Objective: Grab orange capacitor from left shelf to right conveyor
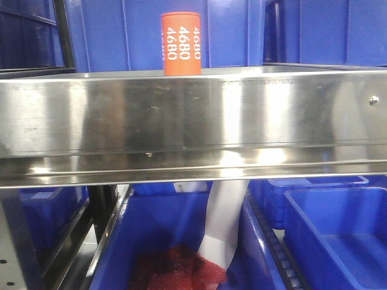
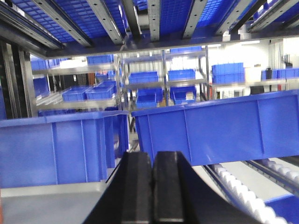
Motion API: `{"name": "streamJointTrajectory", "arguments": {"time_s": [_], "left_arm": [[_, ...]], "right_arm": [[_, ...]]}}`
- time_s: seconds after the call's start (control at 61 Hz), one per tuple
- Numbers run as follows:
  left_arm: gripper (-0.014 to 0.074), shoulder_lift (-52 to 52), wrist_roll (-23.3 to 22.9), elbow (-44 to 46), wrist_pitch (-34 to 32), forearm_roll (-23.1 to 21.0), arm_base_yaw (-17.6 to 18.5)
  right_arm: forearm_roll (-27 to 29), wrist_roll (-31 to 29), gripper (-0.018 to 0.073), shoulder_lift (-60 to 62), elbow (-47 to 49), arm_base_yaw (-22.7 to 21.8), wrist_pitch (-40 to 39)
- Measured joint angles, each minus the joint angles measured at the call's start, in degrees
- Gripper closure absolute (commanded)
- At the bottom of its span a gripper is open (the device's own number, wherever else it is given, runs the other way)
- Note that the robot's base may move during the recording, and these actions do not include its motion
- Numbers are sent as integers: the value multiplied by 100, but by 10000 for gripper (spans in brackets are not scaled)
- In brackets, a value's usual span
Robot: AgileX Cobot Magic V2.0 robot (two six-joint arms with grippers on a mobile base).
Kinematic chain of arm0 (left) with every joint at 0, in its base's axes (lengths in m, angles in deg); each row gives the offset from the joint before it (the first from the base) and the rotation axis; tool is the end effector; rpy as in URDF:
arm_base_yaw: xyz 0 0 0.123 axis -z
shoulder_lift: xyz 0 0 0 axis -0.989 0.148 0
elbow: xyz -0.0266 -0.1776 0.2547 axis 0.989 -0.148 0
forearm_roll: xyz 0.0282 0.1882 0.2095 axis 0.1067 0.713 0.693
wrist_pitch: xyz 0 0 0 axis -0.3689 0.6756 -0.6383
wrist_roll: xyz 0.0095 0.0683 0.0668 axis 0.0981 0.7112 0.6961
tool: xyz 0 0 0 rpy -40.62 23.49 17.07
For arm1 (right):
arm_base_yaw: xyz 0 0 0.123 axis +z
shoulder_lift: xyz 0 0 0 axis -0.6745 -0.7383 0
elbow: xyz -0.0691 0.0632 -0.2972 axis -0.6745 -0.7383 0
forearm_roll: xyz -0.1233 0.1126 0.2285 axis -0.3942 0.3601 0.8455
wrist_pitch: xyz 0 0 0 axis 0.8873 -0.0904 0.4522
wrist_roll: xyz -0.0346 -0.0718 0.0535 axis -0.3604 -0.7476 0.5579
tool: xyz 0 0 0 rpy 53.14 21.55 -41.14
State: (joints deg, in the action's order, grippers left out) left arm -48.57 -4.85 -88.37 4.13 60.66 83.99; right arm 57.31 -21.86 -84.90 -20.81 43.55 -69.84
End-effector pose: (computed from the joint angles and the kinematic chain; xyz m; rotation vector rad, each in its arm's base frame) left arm 0.0664 -0.0031 0.1967 0.0355 1.5622 -0.0359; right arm 0.0528 0.0010 0.3160 0.0800 1.2805 0.1413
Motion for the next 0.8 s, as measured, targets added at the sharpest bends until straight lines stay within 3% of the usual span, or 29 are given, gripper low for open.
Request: {"name": "streamJointTrajectory", "arguments": {"time_s": [0.263, 0.443, 0.591, 0.656, 0.804], "left_arm": [[722, 0, 0, 0, 0, 0, 0], [722, 0, 0, 0, 0, 0, 0], [722, 0, 0, 0, 0, 0, 0], [722, 0, 0, 0, 0, 0, 0], [722, 0, 0, 0, 0, 0, 0]], "right_arm": [[-34, 4, 483, -2212, 2193, 790, 1142], [-34, 4, 195, -3725, 3048, 1697, 1789], [-34, 4, -26, -4844, 3534, 2276, 1742], [-34, 4, -67, -5328, 3691, 2398, 1693], [-8, 4, -63, -6209, 4045, 2594, 1627]]}}
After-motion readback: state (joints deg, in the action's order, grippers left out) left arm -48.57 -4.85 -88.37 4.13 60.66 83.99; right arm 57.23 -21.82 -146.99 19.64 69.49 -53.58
